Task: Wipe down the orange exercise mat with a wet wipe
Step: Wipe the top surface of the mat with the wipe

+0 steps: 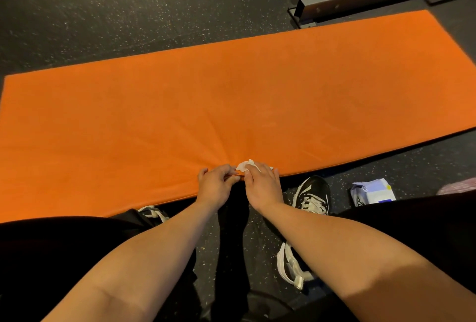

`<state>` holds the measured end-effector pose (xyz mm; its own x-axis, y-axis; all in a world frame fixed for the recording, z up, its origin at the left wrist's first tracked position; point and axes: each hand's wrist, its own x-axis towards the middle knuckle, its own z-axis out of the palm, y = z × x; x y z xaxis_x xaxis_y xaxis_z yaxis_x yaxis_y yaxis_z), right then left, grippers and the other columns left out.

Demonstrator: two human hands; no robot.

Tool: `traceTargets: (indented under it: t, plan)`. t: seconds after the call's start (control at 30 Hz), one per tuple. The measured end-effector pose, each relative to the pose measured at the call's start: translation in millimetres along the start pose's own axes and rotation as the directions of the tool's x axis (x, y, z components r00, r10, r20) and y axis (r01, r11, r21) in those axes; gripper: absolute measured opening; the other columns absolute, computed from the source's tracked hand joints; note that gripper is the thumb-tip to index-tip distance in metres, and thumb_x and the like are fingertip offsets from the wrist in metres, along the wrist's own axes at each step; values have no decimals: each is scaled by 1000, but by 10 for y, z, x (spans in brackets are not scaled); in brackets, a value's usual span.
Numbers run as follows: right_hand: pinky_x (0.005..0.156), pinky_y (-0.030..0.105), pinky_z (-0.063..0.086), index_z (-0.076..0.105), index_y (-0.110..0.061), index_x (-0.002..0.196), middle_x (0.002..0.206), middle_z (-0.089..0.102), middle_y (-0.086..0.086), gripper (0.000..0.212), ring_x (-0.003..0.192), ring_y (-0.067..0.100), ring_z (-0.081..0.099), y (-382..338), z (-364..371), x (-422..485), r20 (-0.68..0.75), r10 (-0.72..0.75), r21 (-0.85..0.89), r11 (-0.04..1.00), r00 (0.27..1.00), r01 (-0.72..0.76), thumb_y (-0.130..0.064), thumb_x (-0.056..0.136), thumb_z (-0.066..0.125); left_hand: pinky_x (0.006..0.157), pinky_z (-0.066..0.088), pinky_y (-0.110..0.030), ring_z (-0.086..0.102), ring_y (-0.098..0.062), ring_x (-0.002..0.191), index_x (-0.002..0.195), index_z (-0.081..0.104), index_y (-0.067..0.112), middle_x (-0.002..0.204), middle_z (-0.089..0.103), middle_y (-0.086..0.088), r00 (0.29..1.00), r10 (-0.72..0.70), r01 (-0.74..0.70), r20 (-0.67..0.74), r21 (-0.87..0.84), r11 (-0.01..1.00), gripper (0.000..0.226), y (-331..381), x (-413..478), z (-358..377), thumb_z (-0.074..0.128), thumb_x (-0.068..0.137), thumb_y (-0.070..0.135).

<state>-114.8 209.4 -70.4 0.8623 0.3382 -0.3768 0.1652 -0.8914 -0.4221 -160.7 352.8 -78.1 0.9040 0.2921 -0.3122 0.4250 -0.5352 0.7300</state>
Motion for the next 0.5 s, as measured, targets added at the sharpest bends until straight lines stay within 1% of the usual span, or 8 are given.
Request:
traceTargets:
  t: [0.2,0.33,0.43,0.5]
  plan:
    - [122,40,16,55,-27,138,151,47,-5,43,142,16,34,-44,-123,-39,-75,-26,-26,999,997,25,-38,109,26,111,16,-37,59,-8,108,87,66,27,113,69,16,1000,13,-14,-16,-64,998,8,55,-2,-69,68,94,31]
    - [119,38,20,56,-25,136,148,51,-4,43,139,17,37,-57,-224,-120,-100,-34,-45,999,994,30,-37,110,25,113,16,-40,60,-7,106,87,66,26,108,67,20,999,28,-31,-32,-94,995,9,110,-53,-72,68,94,31]
    - [118,39,24,57,-24,136,146,53,-2,43,137,19,40,-12,-276,-160,-122,-34,-55,998,992,27,-37,109,26,114,14,-39,54,0,99,89,67,25,103,64,23,998,49,-54,-45,-130,990,8,195,-108,-44,68,94,30]
    - [117,39,25,57,-24,136,145,53,-1,42,137,21,41,25,-302,-187,-132,-11,-57,998,991,3,-37,109,27,114,14,-39,54,-1,99,89,68,23,104,65,22,997,63,-68,-45,-135,989,8,249,-134,-11,67,95,30]
